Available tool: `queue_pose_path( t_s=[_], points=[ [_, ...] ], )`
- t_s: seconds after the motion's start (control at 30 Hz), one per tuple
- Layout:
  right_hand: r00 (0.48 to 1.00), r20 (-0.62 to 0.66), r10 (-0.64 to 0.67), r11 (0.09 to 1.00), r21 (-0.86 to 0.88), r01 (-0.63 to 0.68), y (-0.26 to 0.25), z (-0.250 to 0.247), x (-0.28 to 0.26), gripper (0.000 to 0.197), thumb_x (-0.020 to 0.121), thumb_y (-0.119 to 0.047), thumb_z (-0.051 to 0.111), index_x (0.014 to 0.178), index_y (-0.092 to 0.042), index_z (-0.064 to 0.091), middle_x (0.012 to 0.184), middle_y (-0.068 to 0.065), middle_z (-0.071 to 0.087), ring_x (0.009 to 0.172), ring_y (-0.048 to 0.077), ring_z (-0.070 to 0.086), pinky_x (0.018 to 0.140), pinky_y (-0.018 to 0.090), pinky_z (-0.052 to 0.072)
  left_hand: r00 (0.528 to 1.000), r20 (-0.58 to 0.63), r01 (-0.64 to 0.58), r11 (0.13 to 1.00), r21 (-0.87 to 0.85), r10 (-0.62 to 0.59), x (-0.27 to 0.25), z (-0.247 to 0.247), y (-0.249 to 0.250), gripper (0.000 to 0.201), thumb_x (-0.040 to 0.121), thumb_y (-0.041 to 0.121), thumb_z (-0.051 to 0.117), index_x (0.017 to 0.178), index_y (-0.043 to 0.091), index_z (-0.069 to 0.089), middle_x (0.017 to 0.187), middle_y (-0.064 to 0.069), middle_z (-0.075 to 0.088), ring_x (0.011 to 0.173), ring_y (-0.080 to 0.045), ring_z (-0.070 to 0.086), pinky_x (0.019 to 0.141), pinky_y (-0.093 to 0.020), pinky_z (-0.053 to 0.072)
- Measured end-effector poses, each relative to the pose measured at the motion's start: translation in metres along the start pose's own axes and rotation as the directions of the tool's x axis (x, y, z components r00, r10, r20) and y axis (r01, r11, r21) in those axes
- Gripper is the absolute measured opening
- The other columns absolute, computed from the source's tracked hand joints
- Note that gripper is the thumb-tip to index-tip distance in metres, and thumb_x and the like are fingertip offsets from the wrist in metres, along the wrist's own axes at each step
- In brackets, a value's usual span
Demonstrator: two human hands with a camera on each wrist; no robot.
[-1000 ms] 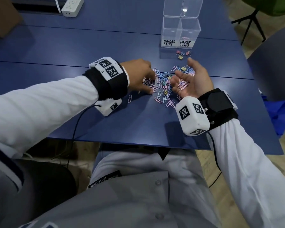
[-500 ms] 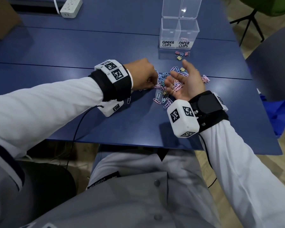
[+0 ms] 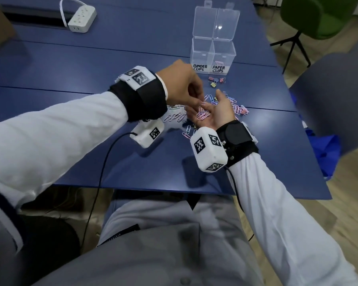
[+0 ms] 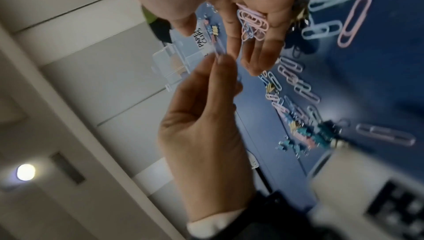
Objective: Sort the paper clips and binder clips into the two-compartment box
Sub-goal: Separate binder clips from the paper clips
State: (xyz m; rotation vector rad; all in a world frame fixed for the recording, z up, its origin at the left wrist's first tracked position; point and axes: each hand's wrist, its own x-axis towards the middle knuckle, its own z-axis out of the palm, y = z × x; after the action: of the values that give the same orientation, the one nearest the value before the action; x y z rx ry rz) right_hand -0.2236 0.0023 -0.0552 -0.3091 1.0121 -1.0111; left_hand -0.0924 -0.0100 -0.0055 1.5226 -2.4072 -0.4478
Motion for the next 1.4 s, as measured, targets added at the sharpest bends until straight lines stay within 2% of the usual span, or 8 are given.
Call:
queue_pose_path(
  t_s=[0.23,0.33,0.5,0.67,0.83,1.03,1.17,1.4],
  points=[
    [0.996,0.017,0.082,0.980,0.179,-0.084,-0.005,0.002,0.011,0.046,0.103,-0.034,0.027,0.083,0.000,0.051,0.076,0.013,0.050,0.065,0.024,0.049,0.060,0.031,0.040,0.989,-0.144,-0.047,0.999,-0.027,0.042,-0.001,-0.005,-0.007,0.019,0.084,0.037,0.068,0.093,0.022,0.076,0.059,0.023,0.055,0.051,0.012,0.052,0.060,0.003,0.029],
    [0.999,0.008,0.031,0.991,0.131,-0.032,-0.024,-0.001,0.016,0.042,0.102,-0.026,0.024,0.081,-0.005,0.052,0.074,0.010,0.051,0.059,0.020,0.051,0.051,0.025,0.036,0.961,-0.277,0.017,0.999,-0.030,-0.025,-0.011,-0.014,-0.027,0.019,0.087,0.037,0.064,0.092,0.022,0.075,0.065,0.017,0.058,0.053,0.002,0.051,0.069,-0.010,0.033],
    [0.995,-0.018,-0.101,0.994,0.048,0.101,-0.100,0.015,0.047,0.036,0.100,-0.030,0.028,0.090,-0.006,0.053,0.081,0.010,0.055,0.057,0.022,0.054,0.044,0.019,0.046,0.996,-0.031,0.082,0.995,0.056,-0.080,-0.031,-0.001,-0.049,0.016,0.084,0.037,0.066,0.097,0.031,0.072,0.083,0.009,0.069,0.060,-0.008,0.055,0.072,-0.025,0.050],
    [0.972,-0.073,-0.222,0.962,-0.181,0.206,-0.137,0.041,0.077,0.053,0.099,-0.052,0.027,0.082,-0.005,0.045,0.071,0.006,0.041,0.055,0.018,0.043,0.048,0.020,0.031,0.990,0.109,0.067,0.985,0.156,-0.085,-0.040,0.014,-0.046,0.030,0.085,0.046,0.059,0.111,0.034,0.065,0.105,0.004,0.064,0.085,-0.016,0.057,0.078,-0.031,0.050],
    [0.979,-0.150,-0.136,0.958,-0.270,0.092,-0.149,0.011,0.084,0.018,0.096,-0.014,0.044,0.083,-0.005,0.053,0.081,0.008,0.052,0.058,0.019,0.054,0.050,0.021,0.047,0.989,0.139,0.035,0.987,0.157,-0.057,-0.048,0.014,-0.044,0.032,0.086,0.050,0.056,0.114,0.035,0.063,0.106,0.006,0.062,0.084,-0.012,0.053,0.072,-0.025,0.043],
    [0.952,-0.166,-0.259,0.861,-0.486,0.149,-0.171,0.044,0.074,0.021,0.095,0.002,0.038,0.081,-0.001,0.054,0.078,0.011,0.053,0.063,0.019,0.055,0.065,0.028,0.049,0.985,0.172,-0.040,0.985,0.167,0.010,-0.046,0.017,-0.039,0.030,0.088,0.049,0.056,0.113,0.035,0.062,0.109,0.009,0.060,0.091,-0.011,0.056,0.068,-0.021,0.031],
    [0.922,-0.182,-0.341,0.746,-0.649,0.148,-0.185,0.055,0.117,0.025,0.096,-0.015,0.044,0.118,-0.004,0.047,0.114,0.019,0.060,0.100,0.033,0.065,0.093,0.041,0.051,0.982,0.187,-0.050,0.990,0.131,0.025,-0.044,0.021,-0.041,0.031,0.087,0.049,0.058,0.113,0.035,0.062,0.112,0.009,0.060,0.093,-0.013,0.058,0.070,-0.021,0.032],
    [0.923,-0.154,-0.352,0.646,-0.754,0.120,-0.172,0.096,0.107,0.062,0.101,-0.032,0.041,0.149,0.000,0.018,0.153,0.018,0.027,0.134,0.033,0.040,0.103,0.039,0.038,0.988,0.153,-0.052,0.995,0.081,0.039,-0.047,0.019,-0.052,0.032,0.086,0.050,0.058,0.114,0.035,0.063,0.110,0.010,0.061,0.079,-0.005,0.047,0.068,-0.020,0.033]
  ],
)
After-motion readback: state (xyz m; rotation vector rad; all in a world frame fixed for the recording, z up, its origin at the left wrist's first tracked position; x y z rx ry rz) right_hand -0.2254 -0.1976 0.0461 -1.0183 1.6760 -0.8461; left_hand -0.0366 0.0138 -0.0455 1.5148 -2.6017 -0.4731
